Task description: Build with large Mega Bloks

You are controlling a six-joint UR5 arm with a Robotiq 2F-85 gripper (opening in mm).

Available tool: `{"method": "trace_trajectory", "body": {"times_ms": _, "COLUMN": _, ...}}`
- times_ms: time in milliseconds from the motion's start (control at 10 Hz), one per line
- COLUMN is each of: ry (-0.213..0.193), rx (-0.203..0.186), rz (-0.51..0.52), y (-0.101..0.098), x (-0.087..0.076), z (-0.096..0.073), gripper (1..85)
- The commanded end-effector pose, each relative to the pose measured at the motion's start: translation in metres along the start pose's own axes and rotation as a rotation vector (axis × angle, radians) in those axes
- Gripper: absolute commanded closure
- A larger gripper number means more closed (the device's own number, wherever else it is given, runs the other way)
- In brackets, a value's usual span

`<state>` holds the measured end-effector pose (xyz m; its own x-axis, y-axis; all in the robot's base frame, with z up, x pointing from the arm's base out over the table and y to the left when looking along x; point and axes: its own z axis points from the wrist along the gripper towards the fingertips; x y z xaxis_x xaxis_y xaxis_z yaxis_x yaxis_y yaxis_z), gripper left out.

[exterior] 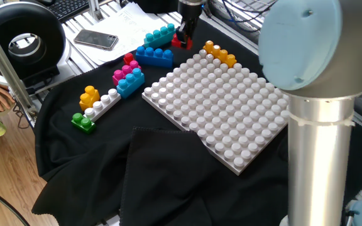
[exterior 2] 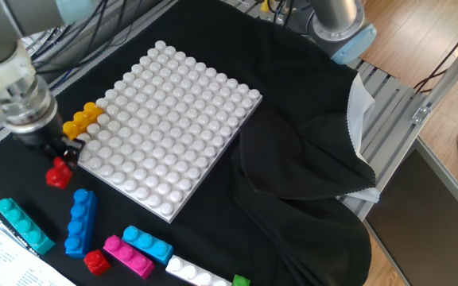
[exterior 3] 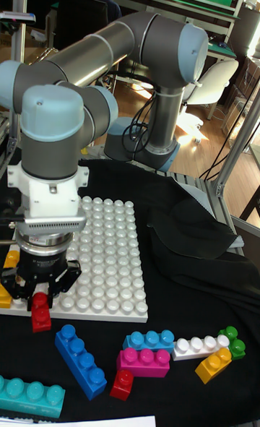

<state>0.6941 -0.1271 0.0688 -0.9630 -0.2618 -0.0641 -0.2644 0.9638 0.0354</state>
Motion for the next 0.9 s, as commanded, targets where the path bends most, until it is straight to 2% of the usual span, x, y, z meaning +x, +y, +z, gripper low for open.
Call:
{"method": "trace_trajectory", "body": {"times_ms": 0, "ry": -0.005, "rx": -0.017, "rz": 0.189, "y": 0.009, "x": 0.024, "z": 0.005, "gripper": 84.7}}
{"method": "trace_trajectory", "body": {"times_ms": 100, "ry": -0.022, "rx": -0.030, "rz": 0.241, "y": 0.012, "x": 0.027, "z": 0.015, "gripper": 84.7}}
{"method": "trace_trajectory", "body": {"times_ms": 200, "ry": -0.045, "rx": -0.004, "rz": 0.230, "y": 0.005, "x": 0.022, "z": 0.017, "gripper": 84.7}}
{"method": "trace_trajectory", "body": {"times_ms": 400, "ry": -0.091, "rx": -0.013, "rz": 0.210, "y": 0.006, "x": 0.010, "z": 0.016, "gripper": 84.7}}
{"method": "trace_trajectory", "body": {"times_ms": 500, "ry": -0.082, "rx": -0.013, "rz": 0.205, "y": 0.006, "x": 0.011, "z": 0.016, "gripper": 84.7}}
{"method": "trace_trajectory", "body": {"times_ms": 700, "ry": -0.043, "rx": 0.021, "rz": 0.182, "y": 0.010, "x": 0.046, "z": 0.010, "gripper": 84.7}}
{"method": "trace_trajectory", "body": {"times_ms": 800, "ry": -0.036, "rx": 0.026, "rz": 0.182, "y": 0.012, "x": 0.056, "z": 0.008, "gripper": 84.7}}
